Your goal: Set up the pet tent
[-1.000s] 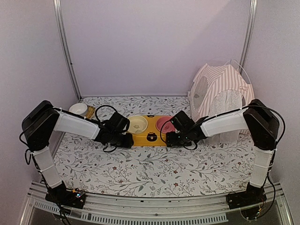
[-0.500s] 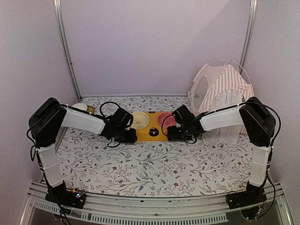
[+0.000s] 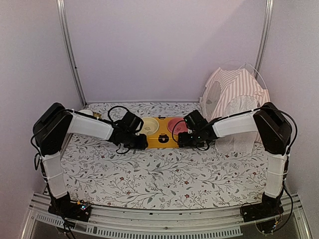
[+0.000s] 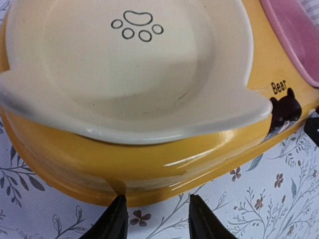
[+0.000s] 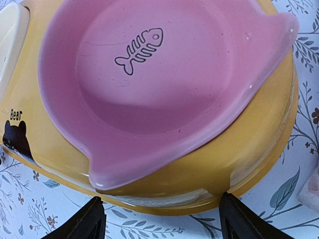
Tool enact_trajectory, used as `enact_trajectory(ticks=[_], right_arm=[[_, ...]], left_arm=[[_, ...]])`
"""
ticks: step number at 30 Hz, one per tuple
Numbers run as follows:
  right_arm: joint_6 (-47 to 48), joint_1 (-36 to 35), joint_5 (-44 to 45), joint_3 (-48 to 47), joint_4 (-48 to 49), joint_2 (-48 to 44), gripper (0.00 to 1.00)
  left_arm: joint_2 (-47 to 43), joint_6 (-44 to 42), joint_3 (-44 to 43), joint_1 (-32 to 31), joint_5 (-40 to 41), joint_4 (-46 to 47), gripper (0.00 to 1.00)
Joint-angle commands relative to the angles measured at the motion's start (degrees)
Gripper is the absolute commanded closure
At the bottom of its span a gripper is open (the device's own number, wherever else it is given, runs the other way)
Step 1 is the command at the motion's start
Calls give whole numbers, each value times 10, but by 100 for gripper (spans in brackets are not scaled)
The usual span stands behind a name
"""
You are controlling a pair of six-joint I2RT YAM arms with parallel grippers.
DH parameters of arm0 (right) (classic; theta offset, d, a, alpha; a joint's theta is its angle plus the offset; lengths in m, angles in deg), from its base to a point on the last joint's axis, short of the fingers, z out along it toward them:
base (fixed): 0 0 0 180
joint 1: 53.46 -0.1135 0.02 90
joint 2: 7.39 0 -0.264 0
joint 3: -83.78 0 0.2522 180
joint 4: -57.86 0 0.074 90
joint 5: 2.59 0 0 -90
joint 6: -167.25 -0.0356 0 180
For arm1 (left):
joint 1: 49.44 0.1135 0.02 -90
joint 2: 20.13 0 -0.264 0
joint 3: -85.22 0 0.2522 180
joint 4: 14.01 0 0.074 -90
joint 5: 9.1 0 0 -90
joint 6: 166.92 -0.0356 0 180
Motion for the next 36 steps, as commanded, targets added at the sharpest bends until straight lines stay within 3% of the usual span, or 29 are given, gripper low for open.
enact_trajectory(ticks=[1, 9, 15, 17, 23, 25, 29, 36], right_arm=[[8, 5, -8, -7, 14, -6, 20], [16, 4, -2, 48, 18, -93, 13], [22, 4, 14, 121, 31, -191, 5], [26, 4, 31, 149, 35, -238, 0], [50, 8, 86, 225, 42, -364, 1], [58, 13, 104, 249, 43, -403, 1], [75, 41, 139, 299, 54, -472, 1], [124, 118, 122, 387, 107, -578, 1]], left_arm=[[-4, -12, -6, 6, -16, 26, 58], [-115, -22, 69, 6, -37, 45, 53], [-228, -33, 135, 8, 5, 38, 46], [-267, -37, 158, 11, 26, 36, 40], [-370, -42, 191, 39, 63, 21, 17], [-392, -47, 199, 46, 72, 18, 2], [-428, -47, 217, 59, 96, 7, 1], [-470, -25, 236, 105, 90, -19, 1]])
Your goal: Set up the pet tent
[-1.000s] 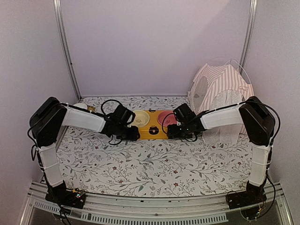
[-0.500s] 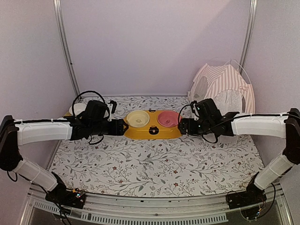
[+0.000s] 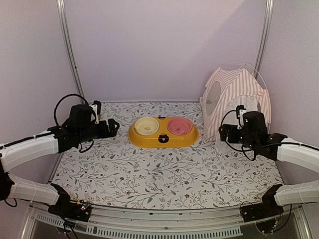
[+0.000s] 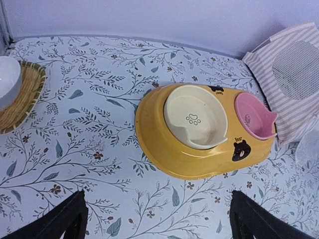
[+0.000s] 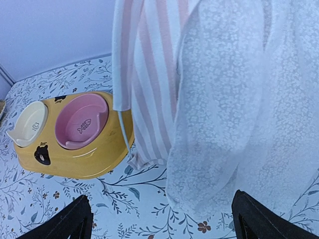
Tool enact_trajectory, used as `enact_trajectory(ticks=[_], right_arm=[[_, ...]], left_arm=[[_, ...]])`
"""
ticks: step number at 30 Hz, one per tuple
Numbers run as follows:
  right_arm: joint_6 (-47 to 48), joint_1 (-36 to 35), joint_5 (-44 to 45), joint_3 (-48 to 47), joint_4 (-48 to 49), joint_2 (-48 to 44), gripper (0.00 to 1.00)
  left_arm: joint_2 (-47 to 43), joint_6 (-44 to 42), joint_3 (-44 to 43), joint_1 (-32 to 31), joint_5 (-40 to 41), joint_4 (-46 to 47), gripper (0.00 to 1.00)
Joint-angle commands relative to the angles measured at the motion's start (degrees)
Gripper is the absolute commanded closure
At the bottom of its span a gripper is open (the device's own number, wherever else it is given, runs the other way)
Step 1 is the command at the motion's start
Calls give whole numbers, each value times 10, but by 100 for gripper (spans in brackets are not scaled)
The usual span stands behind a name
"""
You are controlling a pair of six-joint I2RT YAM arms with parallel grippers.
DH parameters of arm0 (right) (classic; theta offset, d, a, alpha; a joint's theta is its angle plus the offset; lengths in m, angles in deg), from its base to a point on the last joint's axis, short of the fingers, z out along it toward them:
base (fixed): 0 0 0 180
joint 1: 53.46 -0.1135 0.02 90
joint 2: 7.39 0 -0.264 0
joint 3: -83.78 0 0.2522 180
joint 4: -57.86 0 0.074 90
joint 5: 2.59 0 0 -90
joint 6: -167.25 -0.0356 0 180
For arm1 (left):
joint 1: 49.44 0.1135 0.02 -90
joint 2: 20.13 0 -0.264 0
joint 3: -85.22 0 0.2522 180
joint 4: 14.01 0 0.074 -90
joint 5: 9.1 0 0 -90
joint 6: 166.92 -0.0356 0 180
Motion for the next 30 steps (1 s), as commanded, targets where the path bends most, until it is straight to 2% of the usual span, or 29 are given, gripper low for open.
enact_trajectory(ticks=[1, 4, 7, 11, 16, 23, 28, 30], right_arm=[[53, 47, 10, 59, 68, -70, 1], [76, 92, 24, 114, 121, -123, 1], [86, 157, -2, 159, 169, -160, 1], [106, 235, -20, 209, 267, -158, 1], [110, 287, -23, 236, 412, -70, 1], [172, 301, -16, 254, 653, 107, 1], [190, 302, -42, 251, 729, 153, 1], [199, 302, -43, 264, 798, 195, 1]], left_arm=[[-28, 13, 13, 33, 8, -27, 1], [-48, 17, 22, 51, -5, -27, 1], [-59, 18, 24, 60, -1, -32, 0], [-68, 20, 21, 66, 59, -58, 1], [-79, -3, 35, 76, 77, -43, 1], [-86, -62, 59, 86, 77, 8, 0], [-105, -105, 94, 96, 70, 62, 1], [-108, -111, 102, 104, 70, 73, 1]])
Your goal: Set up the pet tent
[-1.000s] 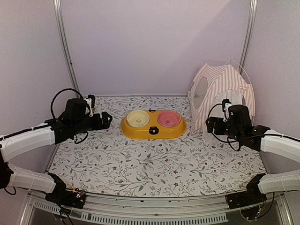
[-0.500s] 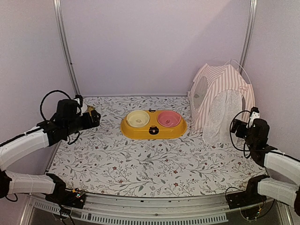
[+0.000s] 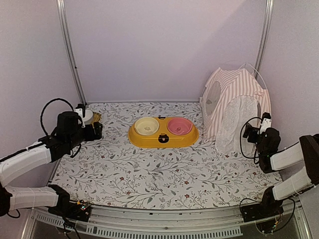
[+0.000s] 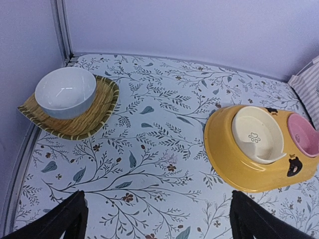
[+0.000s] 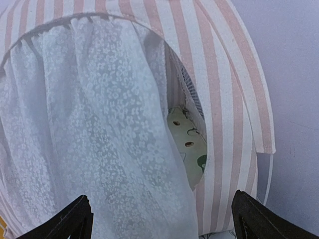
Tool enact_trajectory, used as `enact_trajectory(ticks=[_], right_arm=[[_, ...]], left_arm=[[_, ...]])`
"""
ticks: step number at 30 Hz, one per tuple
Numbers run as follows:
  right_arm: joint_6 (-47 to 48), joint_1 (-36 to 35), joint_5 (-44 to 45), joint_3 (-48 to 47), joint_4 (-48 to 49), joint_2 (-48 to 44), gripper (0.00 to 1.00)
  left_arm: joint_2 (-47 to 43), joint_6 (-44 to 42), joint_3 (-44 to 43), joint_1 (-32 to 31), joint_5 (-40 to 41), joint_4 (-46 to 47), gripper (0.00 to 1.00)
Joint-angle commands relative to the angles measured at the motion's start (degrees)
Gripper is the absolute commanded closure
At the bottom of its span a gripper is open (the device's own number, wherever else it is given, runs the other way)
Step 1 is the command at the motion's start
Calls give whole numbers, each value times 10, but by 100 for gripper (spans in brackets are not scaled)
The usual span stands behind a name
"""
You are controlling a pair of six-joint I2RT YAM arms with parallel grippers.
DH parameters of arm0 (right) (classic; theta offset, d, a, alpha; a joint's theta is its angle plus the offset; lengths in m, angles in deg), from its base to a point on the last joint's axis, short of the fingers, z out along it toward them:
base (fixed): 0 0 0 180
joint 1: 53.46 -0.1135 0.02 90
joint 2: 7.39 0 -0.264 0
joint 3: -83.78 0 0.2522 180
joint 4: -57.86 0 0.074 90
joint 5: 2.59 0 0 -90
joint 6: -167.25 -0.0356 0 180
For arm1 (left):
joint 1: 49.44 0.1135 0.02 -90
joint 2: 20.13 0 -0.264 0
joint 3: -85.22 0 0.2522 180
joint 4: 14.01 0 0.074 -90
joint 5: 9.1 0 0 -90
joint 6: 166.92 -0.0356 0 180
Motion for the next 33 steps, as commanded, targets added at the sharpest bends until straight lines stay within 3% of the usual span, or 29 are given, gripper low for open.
enact_trajectory(ticks=[1, 4, 9, 15, 21, 28, 31, 33], right_arm=[[35, 3, -29, 22, 206, 73, 1], [50, 4, -45, 21, 238, 110, 0], [53, 5, -46, -3, 181, 106, 1], [54, 5, -45, -2, 184, 106, 1], [54, 5, -46, -2, 184, 106, 1], [54, 5, -46, -2, 184, 106, 1], [55, 5, -46, -2, 184, 106, 1], [55, 5, -46, -2, 184, 106, 1]], left_arm=[[-13, -41, 23, 20, -2, 56, 1], [-4, -41, 38, 36, 11, 73, 0], [27, -60, 72, 65, 80, 136, 1], [91, -119, 98, 98, 146, 318, 1], [184, -163, 169, 106, 175, 560, 1], [253, -235, 214, 119, 157, 778, 1], [303, -249, 253, 133, 139, 926, 1], [281, -236, 248, 132, 114, 873, 1]])
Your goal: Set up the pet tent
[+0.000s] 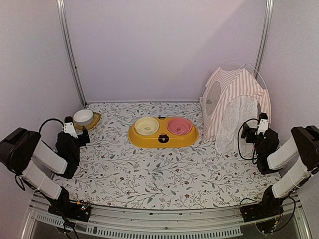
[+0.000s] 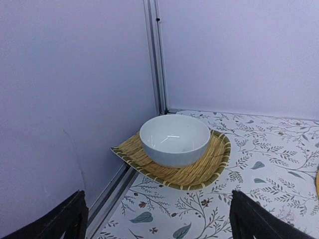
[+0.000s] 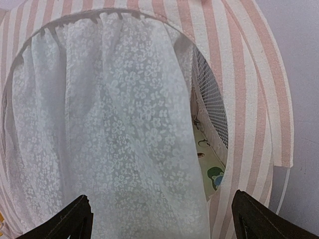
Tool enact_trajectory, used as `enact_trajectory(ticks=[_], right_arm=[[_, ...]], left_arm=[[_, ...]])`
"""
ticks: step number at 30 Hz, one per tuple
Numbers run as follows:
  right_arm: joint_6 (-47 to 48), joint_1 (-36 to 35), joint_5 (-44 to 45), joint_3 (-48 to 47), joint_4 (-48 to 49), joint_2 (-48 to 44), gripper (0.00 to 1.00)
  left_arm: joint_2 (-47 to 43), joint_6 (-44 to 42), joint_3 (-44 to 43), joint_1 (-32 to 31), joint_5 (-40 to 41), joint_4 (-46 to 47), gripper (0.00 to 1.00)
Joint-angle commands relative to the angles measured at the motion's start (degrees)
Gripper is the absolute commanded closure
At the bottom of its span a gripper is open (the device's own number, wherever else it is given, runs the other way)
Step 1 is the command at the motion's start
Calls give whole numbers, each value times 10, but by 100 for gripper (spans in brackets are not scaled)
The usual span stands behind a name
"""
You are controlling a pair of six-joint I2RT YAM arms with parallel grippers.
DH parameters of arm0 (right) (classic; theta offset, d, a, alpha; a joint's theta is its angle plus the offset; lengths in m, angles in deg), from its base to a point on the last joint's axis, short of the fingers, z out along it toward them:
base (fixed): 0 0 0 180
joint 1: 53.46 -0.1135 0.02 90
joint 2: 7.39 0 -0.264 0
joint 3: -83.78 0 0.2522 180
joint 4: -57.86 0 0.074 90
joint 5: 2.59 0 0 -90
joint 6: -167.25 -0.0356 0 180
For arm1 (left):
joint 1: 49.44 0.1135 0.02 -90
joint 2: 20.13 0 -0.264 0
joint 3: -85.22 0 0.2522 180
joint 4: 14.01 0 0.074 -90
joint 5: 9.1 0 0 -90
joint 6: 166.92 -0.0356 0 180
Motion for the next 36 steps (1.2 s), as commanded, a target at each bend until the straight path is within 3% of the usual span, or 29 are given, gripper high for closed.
enact_trajectory(ticks=[1, 7, 15, 36], right_arm=[[5, 2, -6, -9, 19, 4, 1], [5, 2, -6, -9, 19, 4, 1], [5, 3, -6, -8, 20, 4, 1], [5, 2, -6, -9, 19, 4, 1]], left_arm=[[-4, -13, 16, 14, -54, 103, 1], [59, -41, 24, 31, -136, 188, 0], [43, -26, -18, 34, -123, 77, 1], [48, -23, -21, 40, -125, 82, 1]])
